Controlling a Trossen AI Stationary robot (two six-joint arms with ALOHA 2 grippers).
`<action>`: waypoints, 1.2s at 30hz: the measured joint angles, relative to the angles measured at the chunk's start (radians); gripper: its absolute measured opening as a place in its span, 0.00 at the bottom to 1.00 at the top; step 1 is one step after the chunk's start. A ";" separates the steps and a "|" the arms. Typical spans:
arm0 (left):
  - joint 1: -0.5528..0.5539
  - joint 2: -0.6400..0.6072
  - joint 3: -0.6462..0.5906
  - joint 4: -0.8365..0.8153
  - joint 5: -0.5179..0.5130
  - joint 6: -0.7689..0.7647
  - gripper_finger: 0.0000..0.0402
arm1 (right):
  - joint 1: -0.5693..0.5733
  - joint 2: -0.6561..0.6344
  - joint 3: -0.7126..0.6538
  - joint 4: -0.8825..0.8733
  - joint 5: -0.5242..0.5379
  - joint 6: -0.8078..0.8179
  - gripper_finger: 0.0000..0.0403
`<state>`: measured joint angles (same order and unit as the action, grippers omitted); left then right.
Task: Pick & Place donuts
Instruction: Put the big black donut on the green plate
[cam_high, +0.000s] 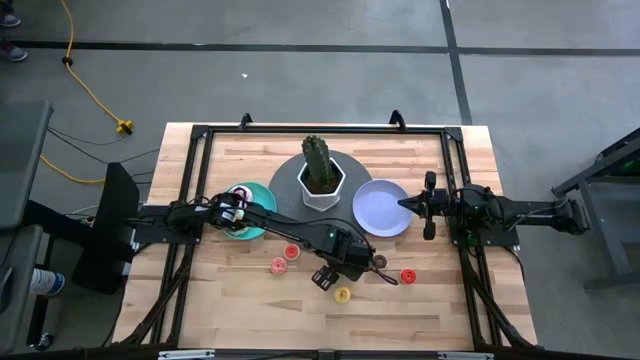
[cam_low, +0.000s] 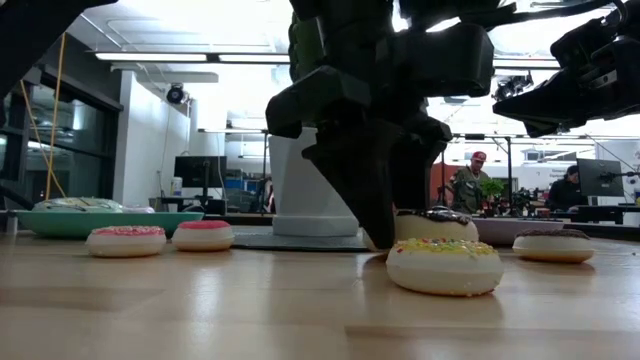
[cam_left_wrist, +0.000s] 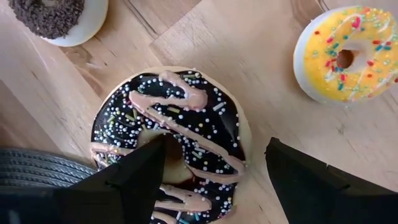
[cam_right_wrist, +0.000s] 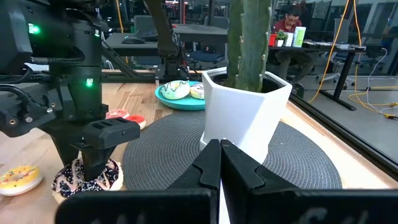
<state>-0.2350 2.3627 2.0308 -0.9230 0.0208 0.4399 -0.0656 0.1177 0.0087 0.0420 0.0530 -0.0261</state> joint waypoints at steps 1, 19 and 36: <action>0.000 0.000 0.000 0.000 0.001 0.000 0.65 | 0.000 0.000 0.000 0.000 0.000 0.000 0.00; -0.001 0.025 0.010 -0.007 0.014 -0.075 0.36 | 0.000 0.000 0.000 0.000 0.000 0.000 0.00; -0.001 0.022 0.290 -0.337 -0.004 -0.468 0.36 | 0.000 0.000 0.000 0.000 0.000 0.000 0.00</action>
<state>-0.2356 2.3848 2.3204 -1.2598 0.0165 -0.0284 -0.0658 0.1177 0.0087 0.0418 0.0530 -0.0261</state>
